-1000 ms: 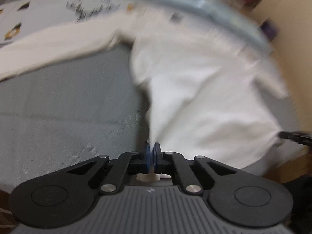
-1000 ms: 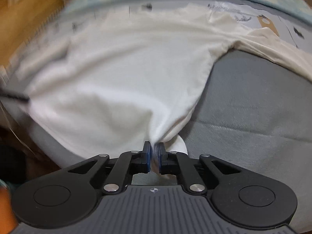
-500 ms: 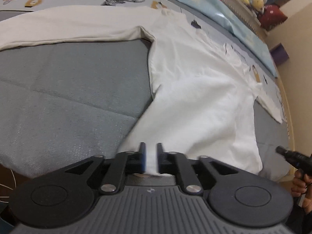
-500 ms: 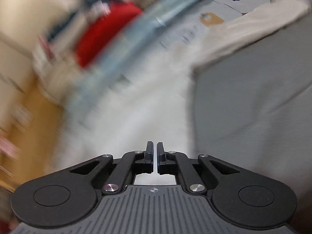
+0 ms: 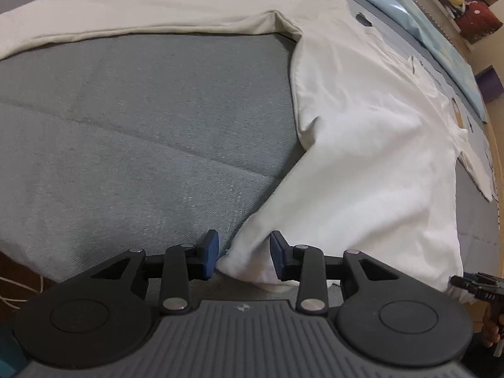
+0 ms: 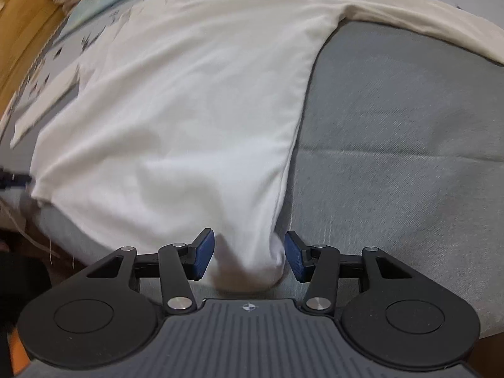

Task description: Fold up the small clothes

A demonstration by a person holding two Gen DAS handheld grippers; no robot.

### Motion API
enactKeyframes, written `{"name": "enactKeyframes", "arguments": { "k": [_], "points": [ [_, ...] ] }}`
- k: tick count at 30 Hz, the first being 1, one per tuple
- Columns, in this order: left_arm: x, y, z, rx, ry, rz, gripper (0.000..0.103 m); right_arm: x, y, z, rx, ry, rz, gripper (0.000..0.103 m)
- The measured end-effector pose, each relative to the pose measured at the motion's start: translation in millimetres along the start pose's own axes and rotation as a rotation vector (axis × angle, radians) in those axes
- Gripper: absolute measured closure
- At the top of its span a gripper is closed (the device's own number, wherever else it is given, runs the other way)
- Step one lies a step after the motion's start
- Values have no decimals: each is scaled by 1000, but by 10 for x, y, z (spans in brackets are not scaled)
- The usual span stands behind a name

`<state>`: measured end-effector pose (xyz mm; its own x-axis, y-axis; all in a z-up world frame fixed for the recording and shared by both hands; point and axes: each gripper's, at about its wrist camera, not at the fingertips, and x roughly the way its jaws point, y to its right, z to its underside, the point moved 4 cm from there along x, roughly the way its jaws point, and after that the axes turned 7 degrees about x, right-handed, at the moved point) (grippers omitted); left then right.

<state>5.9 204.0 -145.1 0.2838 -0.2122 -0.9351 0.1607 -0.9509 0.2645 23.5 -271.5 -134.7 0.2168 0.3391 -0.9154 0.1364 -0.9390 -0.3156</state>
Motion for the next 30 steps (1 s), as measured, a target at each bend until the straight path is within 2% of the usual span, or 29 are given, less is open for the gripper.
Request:
{"name": "enactKeyframes", "arguments": {
  "k": [5,7,9,12,15,18,19,20,21,22,25,27,30],
  "points": [
    [97,109,14,92,-39,-30,63,34,-76,97,-89,-14,17,52],
    [106,168,23,136,-43,-49,66,20,-127,100,-116,-16,1,62],
    [62,221,30,180,-36,-52,90,-33,-176,91,-145,-3,-25,95],
    [-208,283,67,237,26,-12,96,-216,-171,59,-133,40,-90,96],
    [-681,318,144,257,167,113,98,-540,-51,24,-72,120,-190,97],
    [-1096,223,193,212,312,288,99,-992,281,-74,113,247,-405,97],
    [-1119,171,184,184,317,318,99,-1148,451,-108,199,299,-497,97],
    [-1070,114,167,159,293,314,99,-1239,603,-142,276,337,-561,97],
    [-953,80,152,148,240,267,99,-1278,730,-158,338,355,-591,97],
    [-823,68,146,155,180,213,99,-1247,813,-158,375,348,-581,97],
    [-506,194,167,246,35,117,98,-929,863,-141,381,206,-421,97],
    [-428,289,191,295,7,88,98,-691,853,-117,374,113,-294,97],
    [-394,255,136,277,9,78,98,-598,876,-162,361,107,-212,97]
  ]
}}
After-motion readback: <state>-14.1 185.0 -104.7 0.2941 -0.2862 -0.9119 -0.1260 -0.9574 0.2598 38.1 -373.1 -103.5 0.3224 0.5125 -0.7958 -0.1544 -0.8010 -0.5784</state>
